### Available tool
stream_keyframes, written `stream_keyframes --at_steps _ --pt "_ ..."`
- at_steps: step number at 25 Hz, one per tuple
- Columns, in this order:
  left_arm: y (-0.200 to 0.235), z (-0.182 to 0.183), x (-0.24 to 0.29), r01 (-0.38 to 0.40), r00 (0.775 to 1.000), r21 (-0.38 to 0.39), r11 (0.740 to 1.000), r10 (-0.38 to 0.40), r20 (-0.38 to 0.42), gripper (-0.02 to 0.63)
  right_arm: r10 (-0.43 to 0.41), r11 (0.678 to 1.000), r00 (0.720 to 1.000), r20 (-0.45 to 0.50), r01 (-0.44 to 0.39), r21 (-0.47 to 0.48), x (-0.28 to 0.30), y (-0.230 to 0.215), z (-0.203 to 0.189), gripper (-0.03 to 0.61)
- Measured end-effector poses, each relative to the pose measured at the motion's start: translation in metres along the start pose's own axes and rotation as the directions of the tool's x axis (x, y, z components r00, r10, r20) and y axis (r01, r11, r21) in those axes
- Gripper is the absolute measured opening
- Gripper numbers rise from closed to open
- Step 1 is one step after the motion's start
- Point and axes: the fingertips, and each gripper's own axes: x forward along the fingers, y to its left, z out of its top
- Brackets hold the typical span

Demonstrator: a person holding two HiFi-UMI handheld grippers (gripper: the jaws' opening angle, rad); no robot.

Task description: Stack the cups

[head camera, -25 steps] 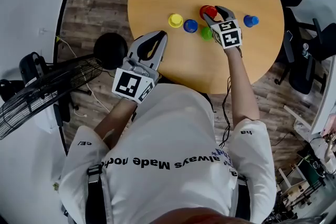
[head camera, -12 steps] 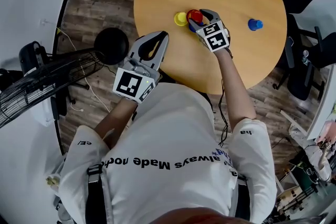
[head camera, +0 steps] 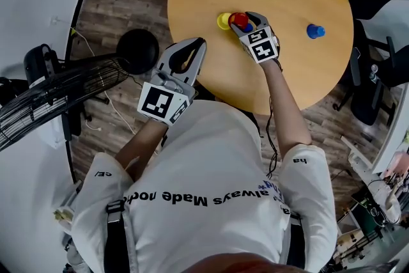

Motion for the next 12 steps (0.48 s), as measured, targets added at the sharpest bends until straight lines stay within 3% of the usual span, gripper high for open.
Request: stream_keyframes --at_steps 8,12 --pt "-0.001 0.0 0.008 0.025 1.0 0.01 1.0 -0.025 -0.001 0.032 -0.004 1.0 0.996 0.088 0.001 0.03 -0.031 -0.003 0.017 0.265" --pt "-0.006 -0.001 0.02 0.059 0.998 0.024 0.998 -0.058 -0.012 0.032 -0.071 0.993 0.987 0.144 0.055 0.109 -0.052 -0.025 0.009 0.264"
